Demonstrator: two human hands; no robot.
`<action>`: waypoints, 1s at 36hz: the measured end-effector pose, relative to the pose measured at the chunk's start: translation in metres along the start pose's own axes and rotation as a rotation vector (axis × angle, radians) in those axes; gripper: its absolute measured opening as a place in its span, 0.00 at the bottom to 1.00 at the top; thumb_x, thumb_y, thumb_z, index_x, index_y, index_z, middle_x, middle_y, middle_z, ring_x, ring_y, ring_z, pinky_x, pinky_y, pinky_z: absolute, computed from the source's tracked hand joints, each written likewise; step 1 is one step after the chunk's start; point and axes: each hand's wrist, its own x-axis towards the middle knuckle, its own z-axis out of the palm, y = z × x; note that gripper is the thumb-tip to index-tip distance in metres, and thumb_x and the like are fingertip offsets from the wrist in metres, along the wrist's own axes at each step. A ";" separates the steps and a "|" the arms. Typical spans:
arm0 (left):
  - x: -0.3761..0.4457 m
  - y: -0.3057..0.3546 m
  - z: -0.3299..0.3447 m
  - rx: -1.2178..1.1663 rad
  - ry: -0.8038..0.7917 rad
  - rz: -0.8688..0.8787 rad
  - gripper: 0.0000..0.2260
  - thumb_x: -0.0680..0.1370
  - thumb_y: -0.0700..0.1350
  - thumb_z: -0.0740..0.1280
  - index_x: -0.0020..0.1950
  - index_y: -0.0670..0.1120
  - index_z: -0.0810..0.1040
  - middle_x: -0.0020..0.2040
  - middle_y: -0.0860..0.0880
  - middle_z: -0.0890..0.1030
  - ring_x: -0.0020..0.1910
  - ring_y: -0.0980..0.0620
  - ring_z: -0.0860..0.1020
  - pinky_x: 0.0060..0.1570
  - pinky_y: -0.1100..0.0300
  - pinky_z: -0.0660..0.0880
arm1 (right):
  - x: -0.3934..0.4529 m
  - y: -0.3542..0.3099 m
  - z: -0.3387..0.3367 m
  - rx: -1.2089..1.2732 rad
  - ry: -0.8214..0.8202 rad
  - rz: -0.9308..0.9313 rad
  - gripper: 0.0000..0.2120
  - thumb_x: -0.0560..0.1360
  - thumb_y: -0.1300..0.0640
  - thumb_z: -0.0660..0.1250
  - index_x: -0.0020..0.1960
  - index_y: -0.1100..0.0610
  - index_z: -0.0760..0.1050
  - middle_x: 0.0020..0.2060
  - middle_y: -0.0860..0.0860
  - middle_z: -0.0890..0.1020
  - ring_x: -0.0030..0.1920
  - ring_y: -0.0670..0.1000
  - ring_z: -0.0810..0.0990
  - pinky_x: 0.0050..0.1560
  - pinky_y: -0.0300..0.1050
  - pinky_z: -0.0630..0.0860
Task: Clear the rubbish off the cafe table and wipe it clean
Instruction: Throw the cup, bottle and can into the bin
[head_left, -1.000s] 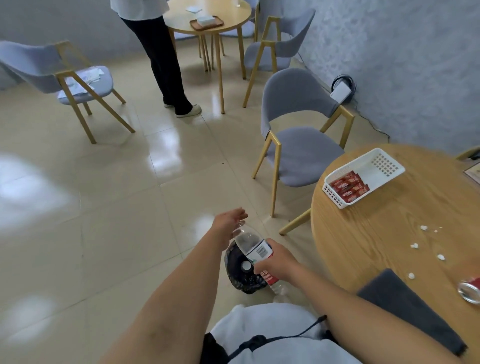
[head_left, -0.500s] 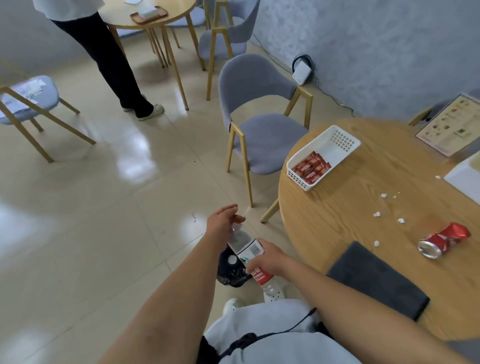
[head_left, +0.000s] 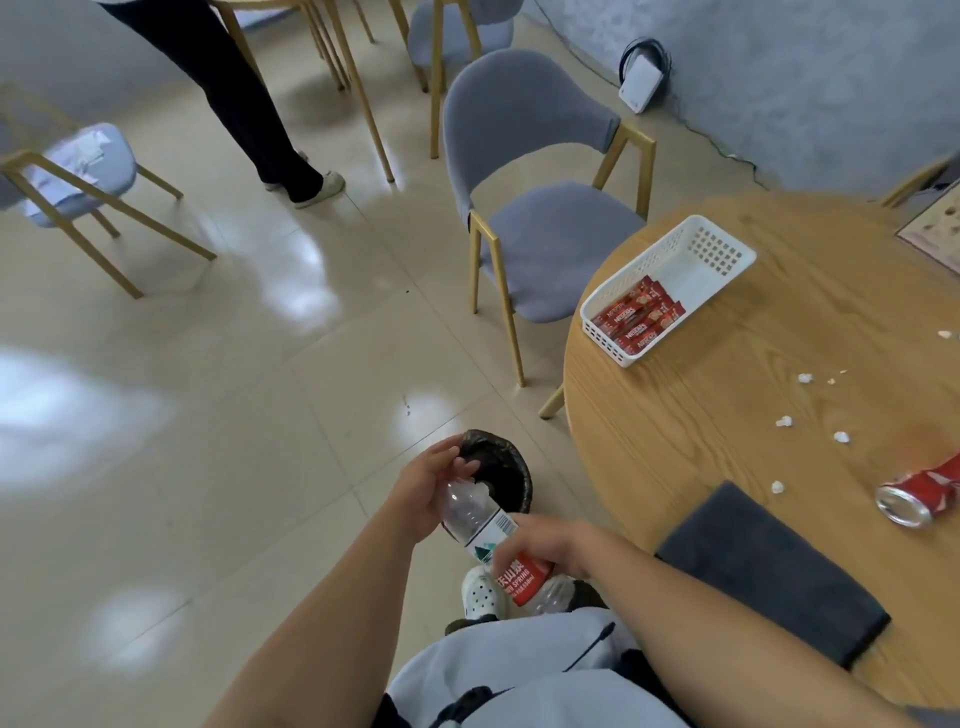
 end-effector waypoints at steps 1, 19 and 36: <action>0.003 -0.002 -0.002 0.008 0.011 -0.002 0.10 0.83 0.36 0.61 0.62 0.43 0.79 0.32 0.48 0.80 0.39 0.52 0.86 0.35 0.59 0.82 | 0.004 0.002 -0.004 -0.006 -0.025 0.017 0.19 0.70 0.63 0.73 0.59 0.53 0.75 0.48 0.53 0.83 0.49 0.53 0.82 0.51 0.48 0.80; 0.074 -0.125 0.002 0.321 0.184 -0.205 0.05 0.85 0.49 0.59 0.56 0.55 0.74 0.57 0.43 0.81 0.56 0.45 0.82 0.57 0.50 0.79 | 0.128 0.040 -0.021 0.470 0.257 0.249 0.27 0.65 0.51 0.69 0.63 0.56 0.75 0.49 0.60 0.86 0.49 0.59 0.86 0.56 0.63 0.80; 0.317 -0.195 -0.074 0.338 0.180 -0.373 0.15 0.82 0.47 0.62 0.68 0.46 0.77 0.60 0.45 0.80 0.53 0.47 0.80 0.54 0.50 0.80 | 0.337 0.090 -0.103 0.603 0.548 0.285 0.06 0.79 0.61 0.65 0.55 0.60 0.75 0.41 0.53 0.79 0.31 0.51 0.81 0.37 0.49 0.82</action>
